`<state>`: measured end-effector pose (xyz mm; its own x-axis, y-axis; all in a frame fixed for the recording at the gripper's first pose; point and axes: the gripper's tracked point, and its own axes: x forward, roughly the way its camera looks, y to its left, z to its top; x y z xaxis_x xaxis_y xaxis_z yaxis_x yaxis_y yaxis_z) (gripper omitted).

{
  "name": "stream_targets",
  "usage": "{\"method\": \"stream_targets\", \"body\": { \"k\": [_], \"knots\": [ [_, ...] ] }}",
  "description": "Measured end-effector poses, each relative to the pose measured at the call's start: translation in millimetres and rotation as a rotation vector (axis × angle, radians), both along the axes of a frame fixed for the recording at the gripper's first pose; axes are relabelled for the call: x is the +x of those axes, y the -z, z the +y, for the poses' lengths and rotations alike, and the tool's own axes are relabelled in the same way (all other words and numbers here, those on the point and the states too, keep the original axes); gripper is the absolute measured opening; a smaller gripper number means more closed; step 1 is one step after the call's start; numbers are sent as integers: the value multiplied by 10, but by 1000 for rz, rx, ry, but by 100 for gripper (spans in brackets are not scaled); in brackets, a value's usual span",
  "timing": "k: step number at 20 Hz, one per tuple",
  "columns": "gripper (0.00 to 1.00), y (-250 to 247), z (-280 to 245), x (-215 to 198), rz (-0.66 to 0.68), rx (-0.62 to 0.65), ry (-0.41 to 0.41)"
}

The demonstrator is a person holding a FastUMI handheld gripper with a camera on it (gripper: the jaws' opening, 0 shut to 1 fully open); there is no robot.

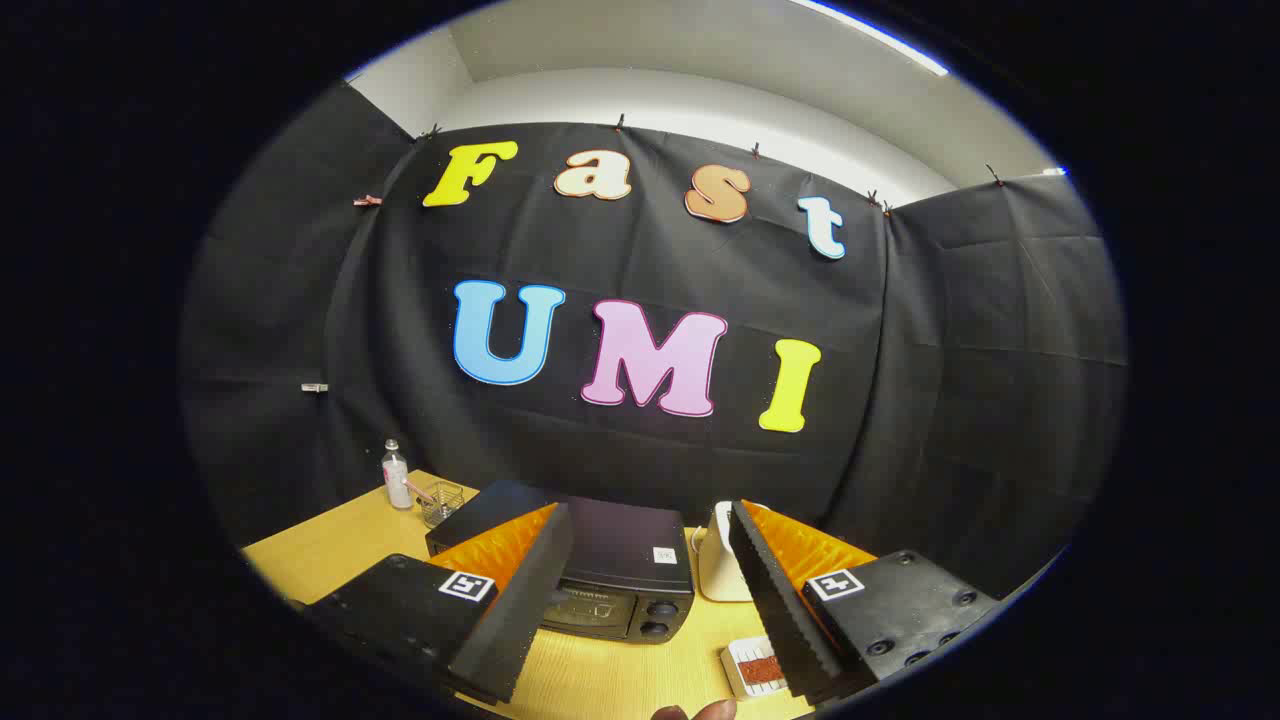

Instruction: Open the toaster oven, put the food inside, and close the toaster oven door.

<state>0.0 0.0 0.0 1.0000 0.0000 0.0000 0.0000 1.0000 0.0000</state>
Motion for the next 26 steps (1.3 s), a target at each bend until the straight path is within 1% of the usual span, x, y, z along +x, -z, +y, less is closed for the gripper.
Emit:
{"method": "stream_targets", "body": {
  "k": [7,20,23,26],
  "knots": [
    [97,63,58,30,12,14,-5],
    [97,96,357,81,22,19,-47],
    [97,165,446,165,33,41,-57],
    [97,296,569,347,40,49,-72]
  ]
}}
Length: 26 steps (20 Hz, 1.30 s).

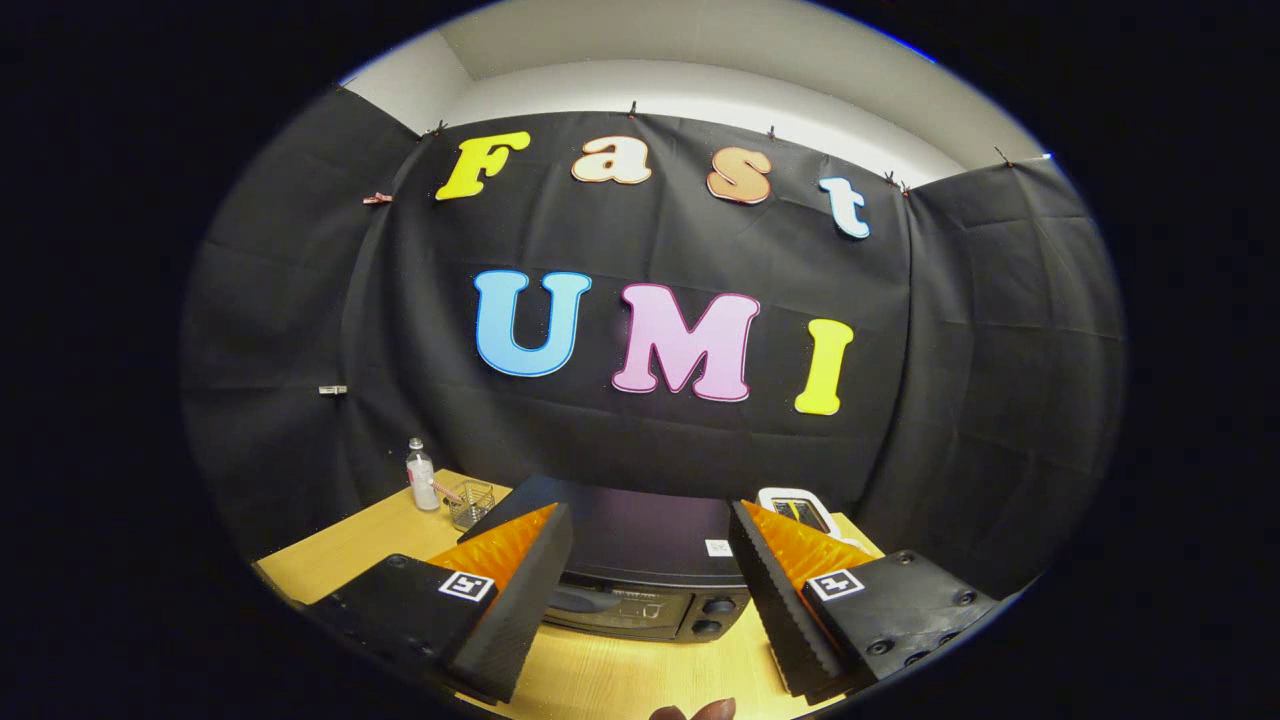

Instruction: Open the toaster oven, put the food inside, and close the toaster oven door.

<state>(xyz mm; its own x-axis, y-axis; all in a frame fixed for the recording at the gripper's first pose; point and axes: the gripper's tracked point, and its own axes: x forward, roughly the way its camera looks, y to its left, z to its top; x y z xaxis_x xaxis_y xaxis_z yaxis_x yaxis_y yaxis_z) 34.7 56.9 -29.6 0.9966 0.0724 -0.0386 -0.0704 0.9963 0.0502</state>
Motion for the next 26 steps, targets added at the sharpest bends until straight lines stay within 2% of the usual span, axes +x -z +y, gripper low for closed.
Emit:
{"method": "stream_targets", "body": {
  "k": [6,11,17,22,26],
  "knots": [
    [97,571,404,401,75,5,-50],
    [98,1136,623,602,163,27,-51],
    [98,1372,811,802,182,45,-53],
    [97,1544,825,790,208,59,-31],
    [98,1578,773,814,236,118,8]
  ]
}}
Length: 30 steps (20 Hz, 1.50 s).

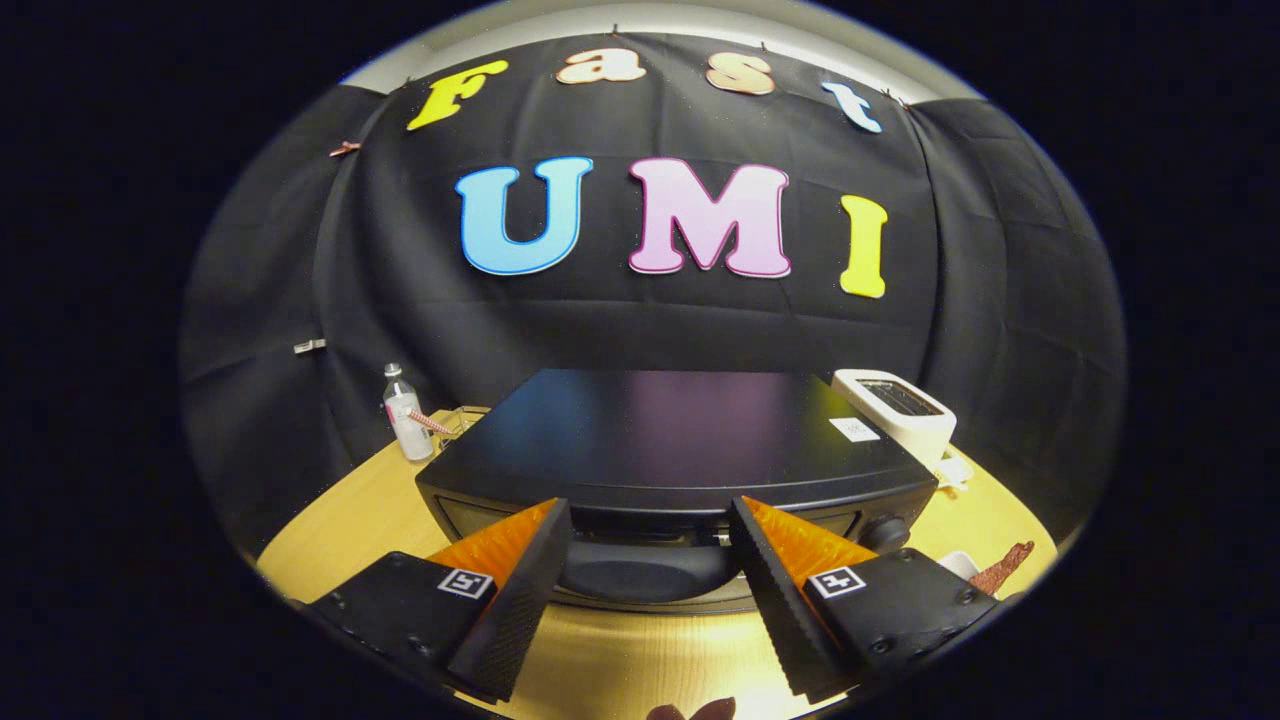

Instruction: Open the toaster oven, put the food inside, and close the toaster oven door.

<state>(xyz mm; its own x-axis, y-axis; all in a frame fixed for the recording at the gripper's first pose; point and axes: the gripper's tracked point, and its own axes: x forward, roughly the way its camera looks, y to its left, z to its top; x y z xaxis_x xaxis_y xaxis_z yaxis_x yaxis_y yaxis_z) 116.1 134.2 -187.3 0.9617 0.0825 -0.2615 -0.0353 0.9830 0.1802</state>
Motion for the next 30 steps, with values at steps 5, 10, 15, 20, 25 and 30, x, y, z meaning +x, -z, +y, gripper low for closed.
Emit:
{"method": "stream_targets", "body": {
  "k": [5,10,15,20,25,30],
  "knots": [
    [98,17,-6,-104,-2,-6,6],
    [98,158,24,-456,8,7,-15],
    [98,311,45,-724,29,5,-35],
    [98,426,57,-859,49,-9,-40],
    [98,777,121,-1157,129,-40,-72],
    [98,1253,186,-1354,258,-35,-112]
  ]
}}
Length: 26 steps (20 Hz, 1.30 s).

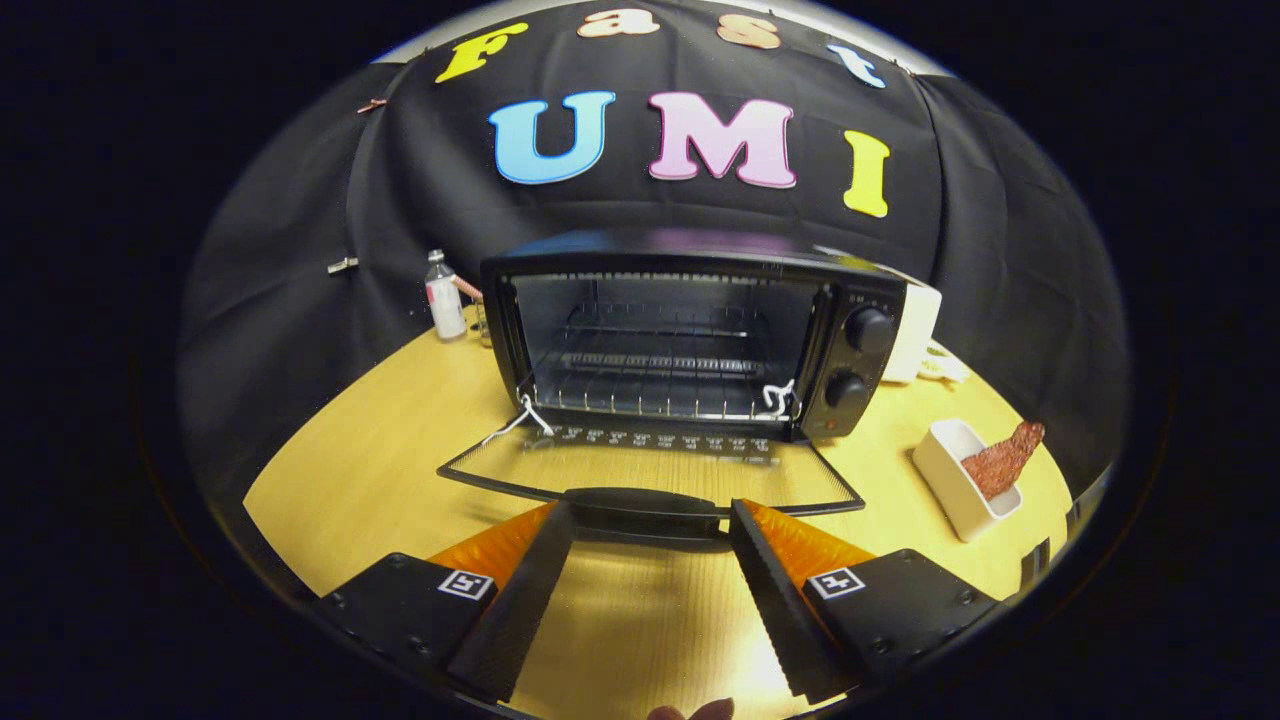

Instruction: Open the toaster oven, put the food inside, and close the toaster oven door.

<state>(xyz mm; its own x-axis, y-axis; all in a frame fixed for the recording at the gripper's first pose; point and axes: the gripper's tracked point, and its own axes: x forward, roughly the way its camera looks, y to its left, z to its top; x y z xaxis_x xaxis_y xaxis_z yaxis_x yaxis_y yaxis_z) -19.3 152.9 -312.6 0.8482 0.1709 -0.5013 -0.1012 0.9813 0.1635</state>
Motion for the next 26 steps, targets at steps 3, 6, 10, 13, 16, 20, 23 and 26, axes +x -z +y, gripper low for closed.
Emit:
{"method": "stream_targets", "body": {
  "k": [3,6,10,13,16,20,23,26],
  "knots": [
    [98,181,23,-27,60,6,-4],
    [95,192,18,-75,49,-43,-39],
    [97,-91,-134,-55,1,-47,-68],
    [98,-459,-448,-143,-70,-52,-92],
    [98,-812,-1004,-214,-134,-40,-67],
    [98,-1087,-1867,-294,-172,-41,-21],
    [98,-1179,-2489,-283,-203,-54,13],
    [98,-1036,-2972,-246,-179,-6,48]
  ]
}}
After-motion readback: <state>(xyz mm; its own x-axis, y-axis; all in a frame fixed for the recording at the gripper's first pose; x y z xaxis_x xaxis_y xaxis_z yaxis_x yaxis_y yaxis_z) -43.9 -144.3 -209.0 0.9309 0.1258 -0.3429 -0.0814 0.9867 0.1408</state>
